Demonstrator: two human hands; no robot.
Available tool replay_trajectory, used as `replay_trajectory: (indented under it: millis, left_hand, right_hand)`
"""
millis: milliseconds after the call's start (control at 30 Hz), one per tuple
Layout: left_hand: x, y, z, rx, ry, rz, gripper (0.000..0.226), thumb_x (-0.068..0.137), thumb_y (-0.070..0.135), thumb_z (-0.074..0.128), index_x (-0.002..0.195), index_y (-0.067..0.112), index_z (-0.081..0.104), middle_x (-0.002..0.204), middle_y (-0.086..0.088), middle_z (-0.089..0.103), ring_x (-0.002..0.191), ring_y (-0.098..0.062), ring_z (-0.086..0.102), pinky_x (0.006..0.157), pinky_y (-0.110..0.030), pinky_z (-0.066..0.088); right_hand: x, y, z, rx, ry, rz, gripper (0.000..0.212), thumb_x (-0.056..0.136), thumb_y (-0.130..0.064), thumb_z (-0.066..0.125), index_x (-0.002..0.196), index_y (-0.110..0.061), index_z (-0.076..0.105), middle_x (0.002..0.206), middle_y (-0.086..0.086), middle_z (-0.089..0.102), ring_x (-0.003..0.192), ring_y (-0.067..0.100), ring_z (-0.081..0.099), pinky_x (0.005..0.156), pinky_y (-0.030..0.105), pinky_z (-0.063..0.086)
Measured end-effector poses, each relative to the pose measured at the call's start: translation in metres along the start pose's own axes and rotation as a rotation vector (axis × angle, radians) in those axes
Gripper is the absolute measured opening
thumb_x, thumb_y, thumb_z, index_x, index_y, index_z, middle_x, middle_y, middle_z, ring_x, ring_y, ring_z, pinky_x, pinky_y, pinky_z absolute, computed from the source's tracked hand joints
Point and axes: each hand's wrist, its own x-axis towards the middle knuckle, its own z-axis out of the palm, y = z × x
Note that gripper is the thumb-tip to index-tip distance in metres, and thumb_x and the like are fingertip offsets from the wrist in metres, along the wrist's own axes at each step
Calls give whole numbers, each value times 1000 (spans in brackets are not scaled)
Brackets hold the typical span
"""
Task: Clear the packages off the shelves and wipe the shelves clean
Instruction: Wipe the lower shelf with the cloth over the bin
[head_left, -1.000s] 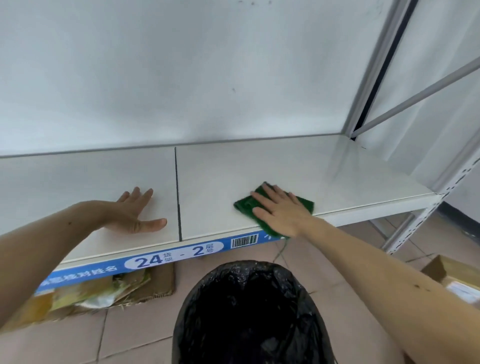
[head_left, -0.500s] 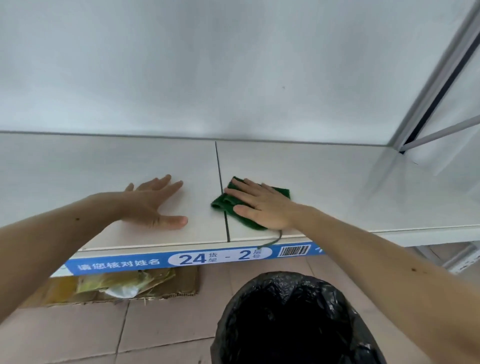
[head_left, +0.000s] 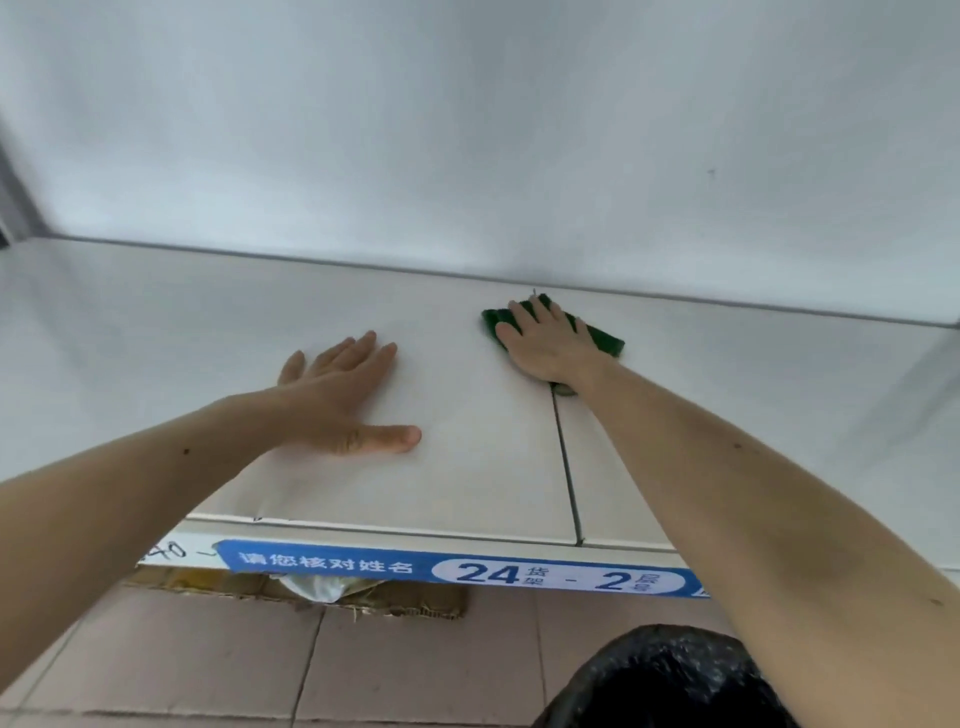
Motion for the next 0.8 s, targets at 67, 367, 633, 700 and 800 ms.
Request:
replay_trajectory:
  millis: [67,367,633,700,800]
  left_hand:
    - [-1,-5,-2,-74,18,33,153,23,110,16,153,36,-19,159,14,-26,148,-8,-18,121,-43,-11]
    - [-54,-61,-13,-37,-88,-10,146,28,110,21,152,42,-15,160,11,-23,148,-10,-20,121,-45,-7]
    - [-74,-80,-4,29,-47,-42,138,35,107,18,154,41,-10,162,8,-20,150,-17,-17,118,-57,-5]
    - [-77,-79,-3,23,-23,-47,134,41,105,19,155,39,-8,162,7,-19,150,-17,-16,119,-58,-4]
    - [-78,-81,2,34,-1,-36,129,46,101,16,155,36,-7,163,7,-18,150,-17,-16,119,-56,-5]
  right_hand:
    - [-16,-17,2,-28,-59,-100,60,104,-51,15,159,-31,4,167,-5,-5,153,18,-7,123,44,-4]
    - [-172,-19,8,-153,-165,-566,55,105,-54,16,155,-44,-4,162,-18,-17,148,4,-21,118,31,-15]
    - [-134,-95,26,-61,-70,-67,62,103,-52,15,159,-30,4,167,-2,-9,153,20,-11,123,48,-5]
    - [-155,-131,33,-65,-118,-243,58,104,-51,15,159,-35,4,166,-8,-9,152,14,-11,123,44,-7]
    - [-173,-116,28,-93,-158,-348,56,105,-53,15,157,-40,2,165,-14,-10,151,7,-12,123,38,-7]
